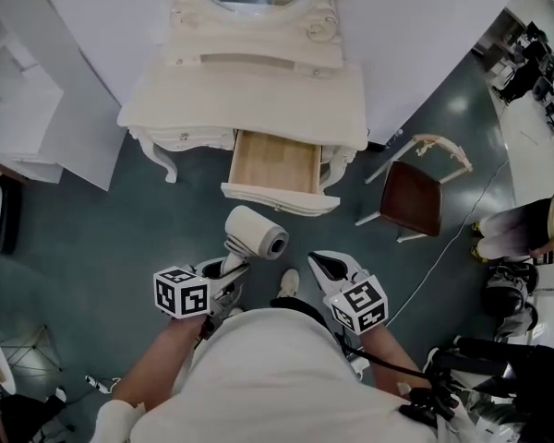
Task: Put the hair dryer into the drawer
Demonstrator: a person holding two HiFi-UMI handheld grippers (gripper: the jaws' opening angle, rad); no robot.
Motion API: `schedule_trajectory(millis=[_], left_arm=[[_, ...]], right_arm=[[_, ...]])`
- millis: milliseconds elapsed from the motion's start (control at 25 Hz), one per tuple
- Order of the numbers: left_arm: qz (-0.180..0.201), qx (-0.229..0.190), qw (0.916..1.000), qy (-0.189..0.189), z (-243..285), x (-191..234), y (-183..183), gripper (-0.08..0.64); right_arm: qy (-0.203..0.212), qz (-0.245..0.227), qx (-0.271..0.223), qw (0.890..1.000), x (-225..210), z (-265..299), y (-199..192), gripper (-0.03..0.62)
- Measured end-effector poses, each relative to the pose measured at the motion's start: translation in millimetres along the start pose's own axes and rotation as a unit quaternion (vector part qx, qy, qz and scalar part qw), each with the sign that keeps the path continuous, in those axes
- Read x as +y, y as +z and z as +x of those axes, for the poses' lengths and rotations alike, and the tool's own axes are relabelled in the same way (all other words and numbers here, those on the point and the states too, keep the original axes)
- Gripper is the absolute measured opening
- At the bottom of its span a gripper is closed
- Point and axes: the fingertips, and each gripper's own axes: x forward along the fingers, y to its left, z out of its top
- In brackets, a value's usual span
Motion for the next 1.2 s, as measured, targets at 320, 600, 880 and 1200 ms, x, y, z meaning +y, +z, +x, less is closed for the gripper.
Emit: schedule_trajectory(millis=[320,600,880,1200], left_arm=[[0.009,0.008,0.9980,0.061,74.6,23.1,58.7,0.163],[0.018,0.060,0.9944,0.085,128.6,60.6,96.5,0.163],[0.050,0.135,0.9865,0.077,172.4,112.9,133.5,0.163],[0.108,0.221,0.9674,0.061,211.9,164.3,168.4,0.163]], right_arm=[[0.018,0.010,0.003,1.000,-94.6,-10.6,-7.7,0.000],[0.000,0.034,0.003,0.999,-150.9,-12.5,-4.5,0.002],[-0.048,0.061,-0.006,0.997,-184.4,0.8,18.5,0.001],[-0.100,0.077,-0.009,0.992,-210.4,28.2,56.5,0.001]])
